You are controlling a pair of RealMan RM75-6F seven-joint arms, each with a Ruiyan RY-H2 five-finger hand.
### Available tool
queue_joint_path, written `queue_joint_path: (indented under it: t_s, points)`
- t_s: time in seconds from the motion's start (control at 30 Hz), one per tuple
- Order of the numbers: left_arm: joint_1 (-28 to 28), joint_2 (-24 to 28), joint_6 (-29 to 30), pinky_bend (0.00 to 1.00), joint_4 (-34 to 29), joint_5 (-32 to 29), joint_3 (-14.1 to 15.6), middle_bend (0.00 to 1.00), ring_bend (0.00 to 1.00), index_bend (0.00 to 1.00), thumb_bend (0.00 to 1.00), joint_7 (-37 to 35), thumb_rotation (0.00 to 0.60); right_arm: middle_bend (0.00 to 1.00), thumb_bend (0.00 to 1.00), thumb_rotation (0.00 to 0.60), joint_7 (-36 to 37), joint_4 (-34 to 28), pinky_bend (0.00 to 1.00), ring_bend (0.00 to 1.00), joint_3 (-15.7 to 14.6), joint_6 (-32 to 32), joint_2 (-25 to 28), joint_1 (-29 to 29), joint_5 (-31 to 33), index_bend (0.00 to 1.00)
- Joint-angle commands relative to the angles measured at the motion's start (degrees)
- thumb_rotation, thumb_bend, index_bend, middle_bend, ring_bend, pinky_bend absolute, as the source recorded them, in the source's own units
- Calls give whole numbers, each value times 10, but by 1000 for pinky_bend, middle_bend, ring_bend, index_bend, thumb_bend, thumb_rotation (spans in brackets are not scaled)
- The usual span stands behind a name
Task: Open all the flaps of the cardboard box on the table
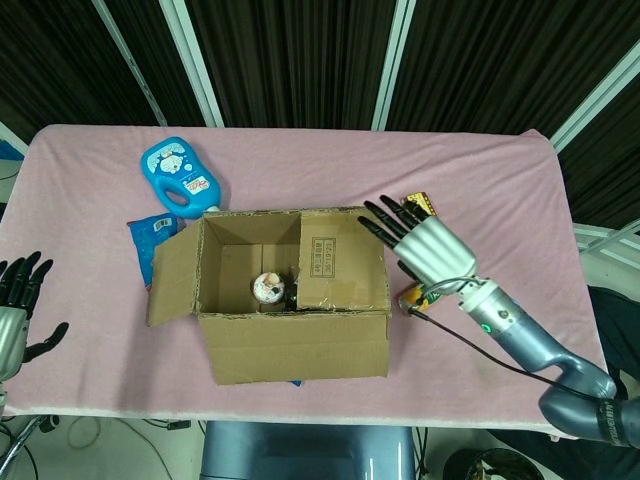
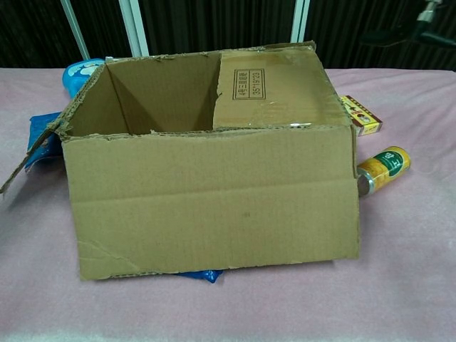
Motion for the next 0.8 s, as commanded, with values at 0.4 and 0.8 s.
queue_joint_path:
  t_s: [0.4, 0.8]
  points:
    - [-2, 11, -38, 0, -13, -22, -8, 0, 0, 0, 194, -31, 600, 161, 835, 600, -31, 68, 233, 60, -8, -140, -108, 154, 20, 188]
    - [-1, 13, -47, 0, -16, -27, -17, 0, 0, 0, 194, -46, 600, 281, 939, 600, -23, 129, 232, 128, -31, -176, -150, 216, 15, 323]
